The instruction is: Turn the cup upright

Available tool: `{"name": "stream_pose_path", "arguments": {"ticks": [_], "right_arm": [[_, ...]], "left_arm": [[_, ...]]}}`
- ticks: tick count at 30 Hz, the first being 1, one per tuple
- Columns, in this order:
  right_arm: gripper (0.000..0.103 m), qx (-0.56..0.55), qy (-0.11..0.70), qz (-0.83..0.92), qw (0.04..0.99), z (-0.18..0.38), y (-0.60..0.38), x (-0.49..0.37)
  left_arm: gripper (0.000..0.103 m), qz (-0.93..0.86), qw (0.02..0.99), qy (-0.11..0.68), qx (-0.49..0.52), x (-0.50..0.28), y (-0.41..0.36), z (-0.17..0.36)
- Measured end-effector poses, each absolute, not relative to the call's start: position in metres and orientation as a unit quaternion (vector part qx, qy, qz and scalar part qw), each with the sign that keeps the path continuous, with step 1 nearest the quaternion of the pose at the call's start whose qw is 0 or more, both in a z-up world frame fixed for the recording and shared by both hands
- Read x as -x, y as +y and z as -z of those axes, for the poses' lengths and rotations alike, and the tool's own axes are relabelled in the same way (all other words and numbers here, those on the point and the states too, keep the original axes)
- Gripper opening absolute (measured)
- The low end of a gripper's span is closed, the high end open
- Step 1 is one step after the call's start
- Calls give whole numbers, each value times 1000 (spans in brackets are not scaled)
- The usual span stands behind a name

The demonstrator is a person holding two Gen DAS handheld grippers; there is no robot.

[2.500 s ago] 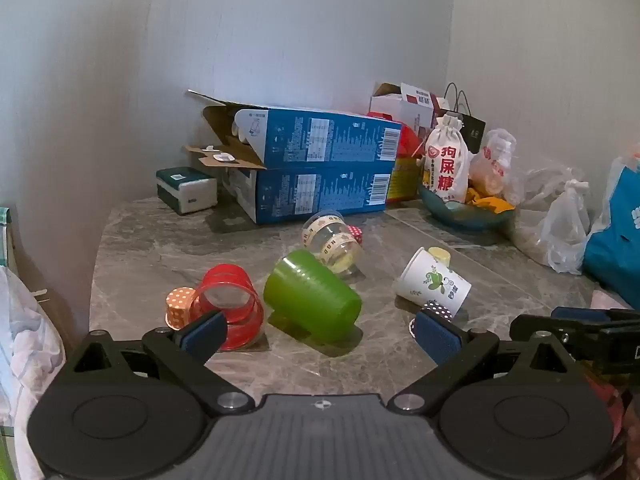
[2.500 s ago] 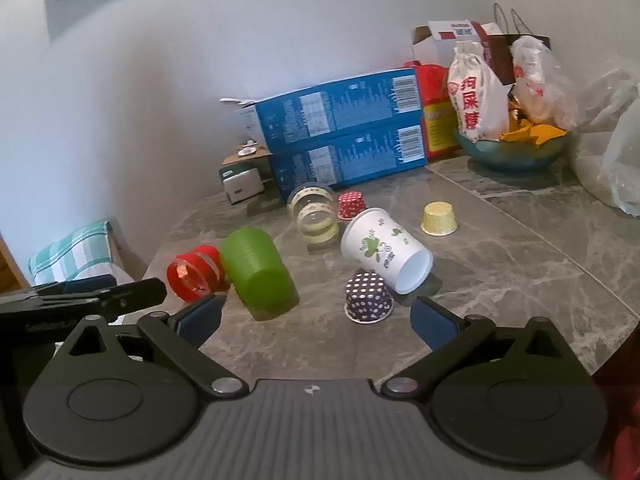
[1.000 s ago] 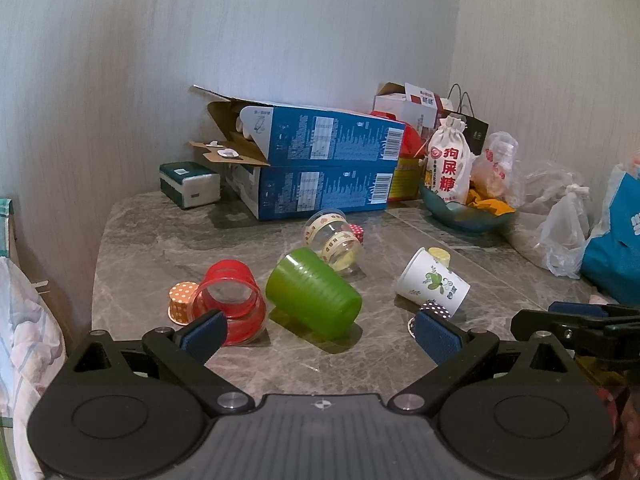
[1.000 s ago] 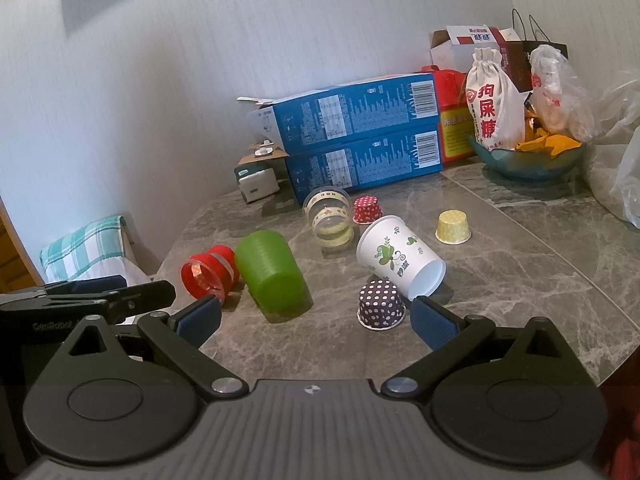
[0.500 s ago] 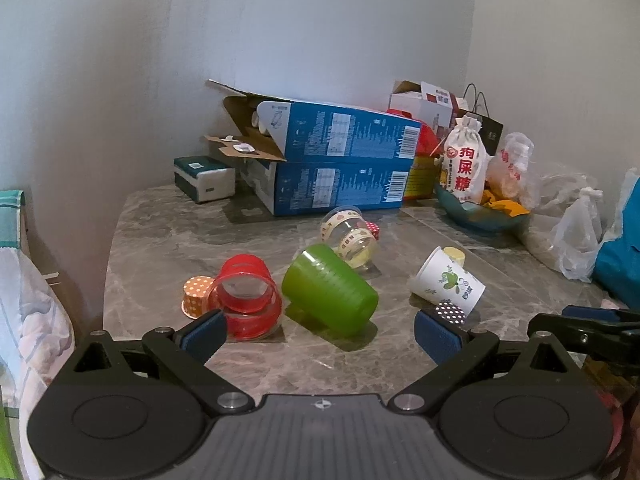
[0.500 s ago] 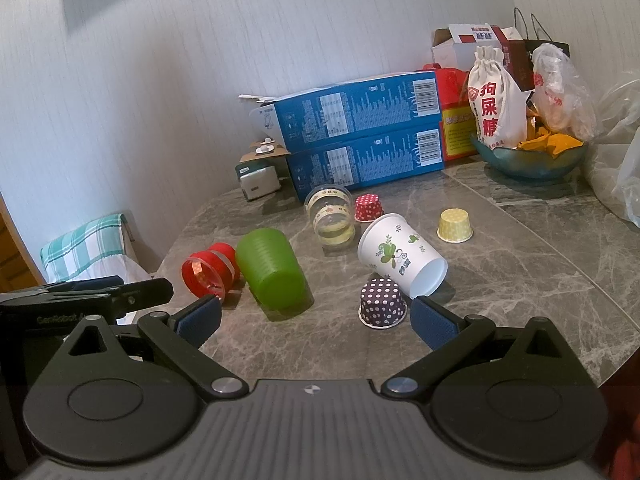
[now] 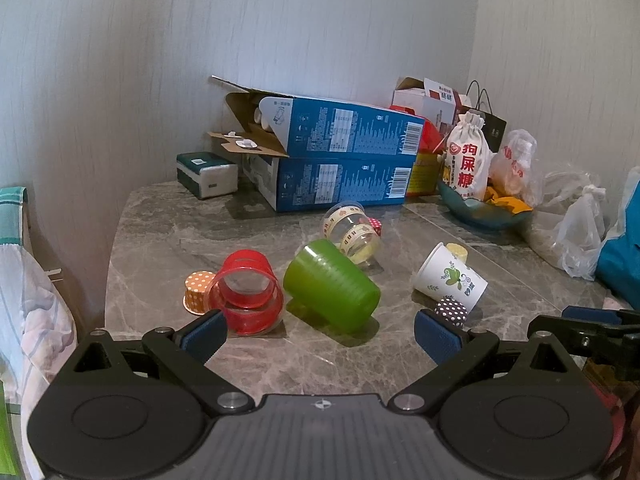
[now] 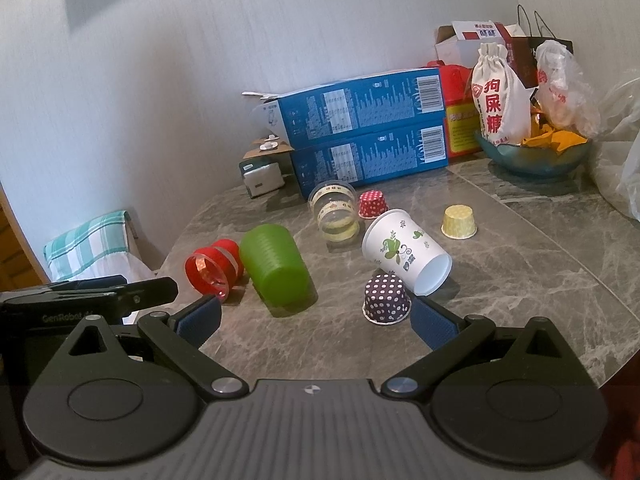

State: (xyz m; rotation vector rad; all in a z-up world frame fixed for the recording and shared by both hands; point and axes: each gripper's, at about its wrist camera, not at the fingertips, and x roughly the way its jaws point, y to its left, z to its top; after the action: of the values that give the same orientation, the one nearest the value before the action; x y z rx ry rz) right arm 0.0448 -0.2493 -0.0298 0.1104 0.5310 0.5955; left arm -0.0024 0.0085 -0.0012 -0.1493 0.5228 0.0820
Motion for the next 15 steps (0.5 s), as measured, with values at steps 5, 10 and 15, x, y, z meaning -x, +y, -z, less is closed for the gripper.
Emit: {"name": "stream_pose_path", "arguments": {"ticks": [5,10,15], "right_arm": [[102,-53,259,-293,919,30,-249,-44],[102,-52,259,-294,918,31,-248,-44],[102,-52,261,-294,918,32,-247,-44]], "left_arm": [[101,-40,962,260,74,2,8,2],[101,-39,962,261,74,2,7,3],[101,-40,960,266,78,1,7,6]]}}
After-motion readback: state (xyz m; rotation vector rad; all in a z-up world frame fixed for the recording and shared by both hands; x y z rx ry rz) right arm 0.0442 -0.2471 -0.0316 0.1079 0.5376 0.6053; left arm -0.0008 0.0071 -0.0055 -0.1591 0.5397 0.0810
